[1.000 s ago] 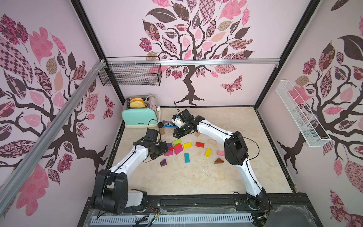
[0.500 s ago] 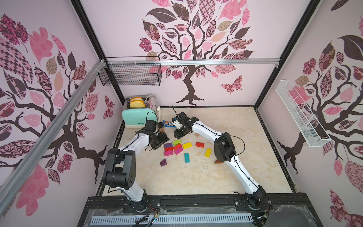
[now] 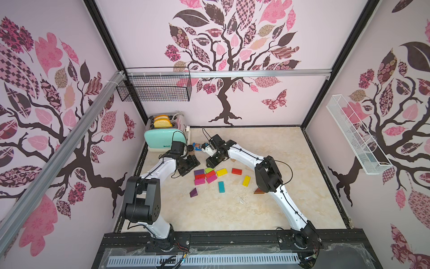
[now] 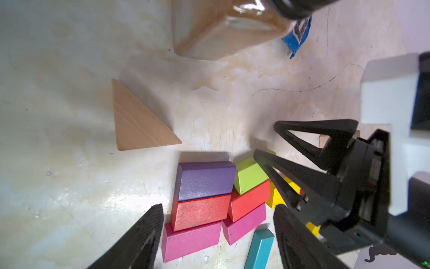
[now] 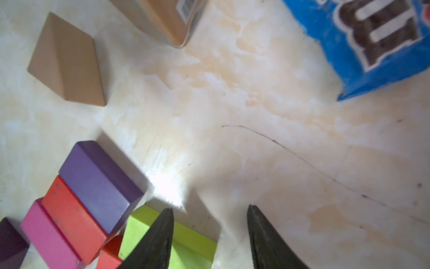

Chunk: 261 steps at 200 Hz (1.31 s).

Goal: Assemble a piece of candy with building blocks
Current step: Adjust the building block at the center of the board.

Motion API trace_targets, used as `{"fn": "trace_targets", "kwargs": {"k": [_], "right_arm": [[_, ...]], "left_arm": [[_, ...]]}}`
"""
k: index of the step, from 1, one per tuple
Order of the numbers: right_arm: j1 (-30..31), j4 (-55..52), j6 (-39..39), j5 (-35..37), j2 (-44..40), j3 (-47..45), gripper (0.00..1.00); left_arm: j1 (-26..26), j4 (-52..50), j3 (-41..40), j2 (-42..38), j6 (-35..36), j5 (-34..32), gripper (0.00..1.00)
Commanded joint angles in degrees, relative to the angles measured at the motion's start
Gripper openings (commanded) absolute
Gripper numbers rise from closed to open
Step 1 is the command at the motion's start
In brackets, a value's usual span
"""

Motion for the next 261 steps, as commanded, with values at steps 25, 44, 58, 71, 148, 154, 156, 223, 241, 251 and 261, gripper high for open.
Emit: {"fn": "trace_targets", "kwargs": {"k": [25, 44, 58, 71, 148, 154, 156, 223, 241, 251, 261], "right_arm": [[1.33, -2.88, -1.79, -0.83, -1.7, -4.49, 0.54], [1.33, -2.73, -1.61, -0.41, -2.7, -6.07, 0.54], [1.35, -1.93, -0.88, -0.01, -3.89, -7.93, 0.53], [1.28, -0.67, 0.08, 0.67, -4.42, -10.17, 0.53], [0.02, 2.39, 3.21, 1.08, -10.32, -16.81, 0.52], [-0.03, 2.53, 3.32, 1.2, -10.64, -17.31, 0.52], [-0.06, 2.56, 3.32, 1.23, -10.72, -17.49, 0.51], [-0.42, 4.52, 3.99, 1.7, -14.84, -24.25, 0.51], [-0.47, 4.08, 4.09, 1.88, -15.63, -24.86, 0.51], [-0.55, 3.98, 4.25, 1.88, -15.94, -25.14, 0.51], [-0.59, 3.97, 4.37, 1.71, -16.41, -25.31, 0.51]], "left_arm": [[1.84, 0.73, -2.73, -2.5, 0.99, 0.69, 0.79], [1.95, 0.84, -3.63, -2.9, 1.12, 0.86, 0.79], [1.95, 1.06, -4.13, -3.12, 1.1, 1.1, 0.79], [1.94, 1.11, -4.25, -3.12, 1.25, 1.44, 0.79], [1.9, 0.67, -4.2, -4.12, 2.03, 1.84, 0.79], [1.9, 0.53, -4.2, -4.25, 2.12, 1.84, 0.79], [1.96, 0.5, -4.2, -4.27, 2.13, 1.84, 0.79], [1.92, -0.02, -3.87, -4.57, 2.74, 1.84, 0.79], [1.85, 0.04, -3.51, -4.42, 3.2, 1.93, 0.8], [1.58, -0.21, -2.82, -4.05, 3.76, 1.78, 0.8], [1.05, -0.97, -1.67, -3.59, 4.57, 1.13, 0.8]]}}
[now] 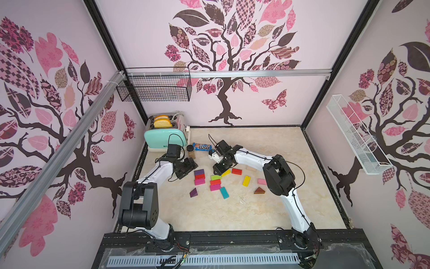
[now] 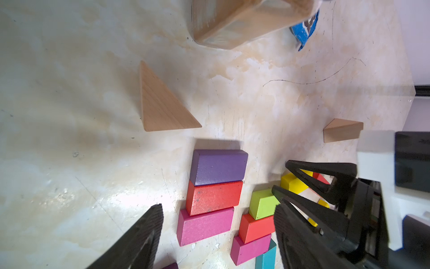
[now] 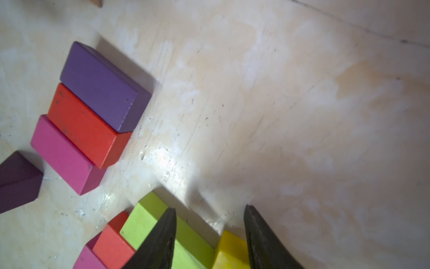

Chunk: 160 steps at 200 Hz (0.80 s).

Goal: Assemble a piece of candy with building blocks
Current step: Adjust the building block at the center of the board.

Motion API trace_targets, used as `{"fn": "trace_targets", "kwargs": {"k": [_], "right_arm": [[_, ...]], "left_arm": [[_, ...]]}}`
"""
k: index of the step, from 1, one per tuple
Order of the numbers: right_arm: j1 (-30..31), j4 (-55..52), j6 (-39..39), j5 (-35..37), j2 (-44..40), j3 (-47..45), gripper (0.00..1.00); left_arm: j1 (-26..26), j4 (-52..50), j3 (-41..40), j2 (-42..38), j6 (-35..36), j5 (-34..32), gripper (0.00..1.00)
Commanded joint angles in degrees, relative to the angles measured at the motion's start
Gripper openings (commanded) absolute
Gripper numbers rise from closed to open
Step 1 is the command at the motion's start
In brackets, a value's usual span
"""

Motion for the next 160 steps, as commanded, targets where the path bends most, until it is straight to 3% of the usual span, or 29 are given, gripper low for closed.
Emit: {"fn": "trace_targets", "kwargs": {"k": [1, 39, 96, 160], "right_arm": [[-0.33, -1.53, 0.73, 0.64, -1.75, -0.65, 0.51], [-1.03, -0.64, 2.71, 0.86, -5.31, -0.99, 0.57], [-7.12, 3.42, 4.57, -1.11, -22.07, -15.63, 0.89], [-7.58, 5.09, 6.82, -0.71, -34.85, -29.99, 0.94]], "left_arm": [[-0.7, -1.14, 2.34, -0.02, 2.39, -0.64, 0.8], [-3.85, -3.96, 8.86, 4.27, 4.42, -3.96, 0.8], [-6.01, -4.47, 17.09, 13.13, 4.02, -4.5, 0.8], [-7.42, -5.26, 20.76, 20.91, 4.72, -6.69, 0.79]]}}
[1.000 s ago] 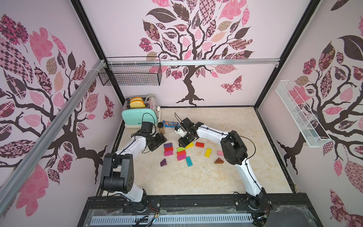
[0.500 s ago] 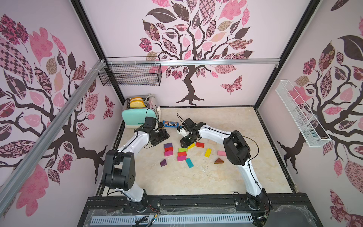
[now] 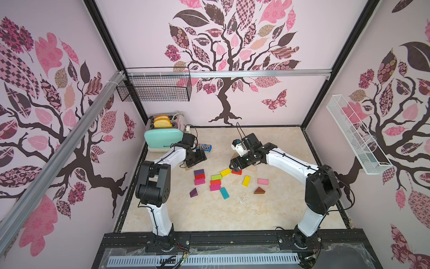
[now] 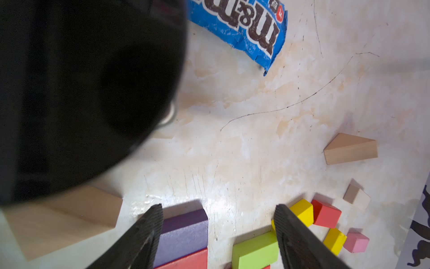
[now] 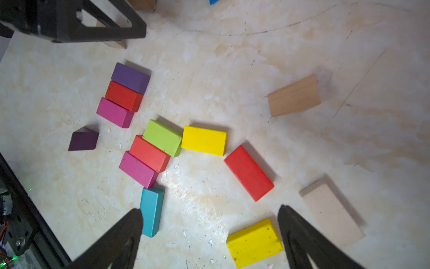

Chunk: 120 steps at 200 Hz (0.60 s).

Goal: Assemble a piece of candy with building blocks
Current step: Adjust the building block at the center of the board.

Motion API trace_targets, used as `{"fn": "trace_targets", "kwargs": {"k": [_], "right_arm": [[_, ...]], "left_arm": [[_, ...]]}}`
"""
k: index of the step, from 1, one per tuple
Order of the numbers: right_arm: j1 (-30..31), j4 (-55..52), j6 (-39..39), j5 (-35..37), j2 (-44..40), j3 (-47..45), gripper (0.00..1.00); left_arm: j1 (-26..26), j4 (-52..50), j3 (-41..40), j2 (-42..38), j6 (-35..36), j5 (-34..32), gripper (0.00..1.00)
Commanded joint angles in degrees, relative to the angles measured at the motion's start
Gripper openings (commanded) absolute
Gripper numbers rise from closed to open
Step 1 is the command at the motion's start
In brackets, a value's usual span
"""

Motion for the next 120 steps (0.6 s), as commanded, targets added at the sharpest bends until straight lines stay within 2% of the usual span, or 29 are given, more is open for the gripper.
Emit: {"fn": "trace_targets", "kwargs": {"k": [1, 78, 120], "right_arm": [[0.45, 1.56, 1.89, -0.57, -2.75, -2.75, 0.94], [0.43, 0.94, 1.63, -0.2, -5.09, -2.75, 0.94], [0.15, 1.81, 1.75, 0.51, -8.19, -4.54, 0.95]], "left_arm": [[-0.41, -1.08, 0.61, 2.15, 0.95, -1.53, 0.79], [-2.41, -0.86, -0.82, 3.51, 2.34, -3.19, 0.79], [-4.8, -3.75, 0.98, 3.13, 5.1, -9.28, 0.79]]}}
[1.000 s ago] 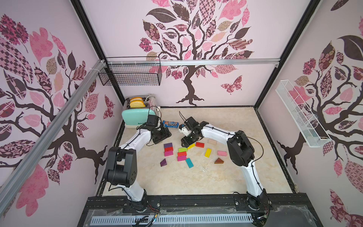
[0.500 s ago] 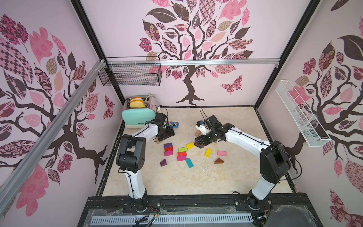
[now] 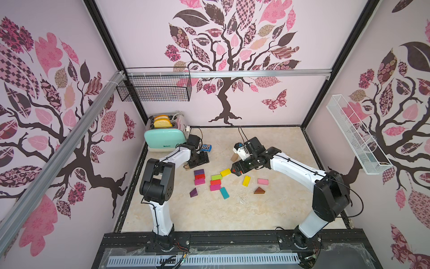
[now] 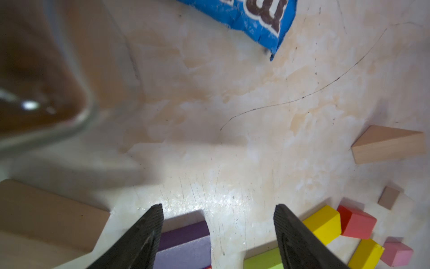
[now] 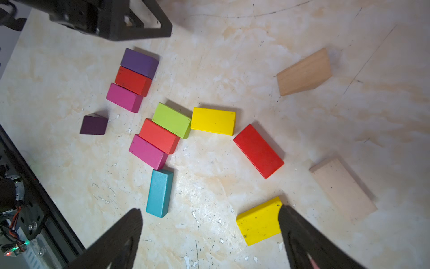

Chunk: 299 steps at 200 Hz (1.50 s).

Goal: Assemble a piece of candy with building blocks
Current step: Adjust the building block at the center of the board.

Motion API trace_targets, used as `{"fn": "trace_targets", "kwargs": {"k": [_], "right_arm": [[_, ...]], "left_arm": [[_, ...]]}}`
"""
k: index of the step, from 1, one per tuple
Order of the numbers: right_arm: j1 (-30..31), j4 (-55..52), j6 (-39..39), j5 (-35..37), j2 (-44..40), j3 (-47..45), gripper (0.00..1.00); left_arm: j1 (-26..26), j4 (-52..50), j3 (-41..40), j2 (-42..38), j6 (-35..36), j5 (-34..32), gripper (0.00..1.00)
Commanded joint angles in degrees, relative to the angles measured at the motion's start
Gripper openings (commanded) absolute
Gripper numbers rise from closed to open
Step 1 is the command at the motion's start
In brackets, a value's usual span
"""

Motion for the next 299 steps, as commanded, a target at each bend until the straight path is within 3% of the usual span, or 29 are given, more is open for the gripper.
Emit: {"fn": "trace_targets", "kwargs": {"k": [1, 99, 171, 299], "right_arm": [[-0.37, 0.91, 0.39, 0.57, -2.56, -0.67, 0.95], [-1.67, 1.31, 0.39, 0.44, -5.25, -2.08, 0.95], [-1.63, 2.03, 0.92, 0.04, -5.56, -3.76, 0.93], [-1.89, 2.67, 1.14, 0.56, -5.84, -5.22, 0.92]], "left_arm": [[-1.25, -3.15, 0.7, 1.36, 2.28, -4.38, 0.79], [-3.02, -2.13, -4.02, -0.44, 1.02, -4.4, 0.79], [-4.11, 3.38, -10.48, -3.37, -0.27, 0.79, 0.78], [-5.85, 5.9, -10.36, -2.98, -0.11, 6.23, 0.78]]}}
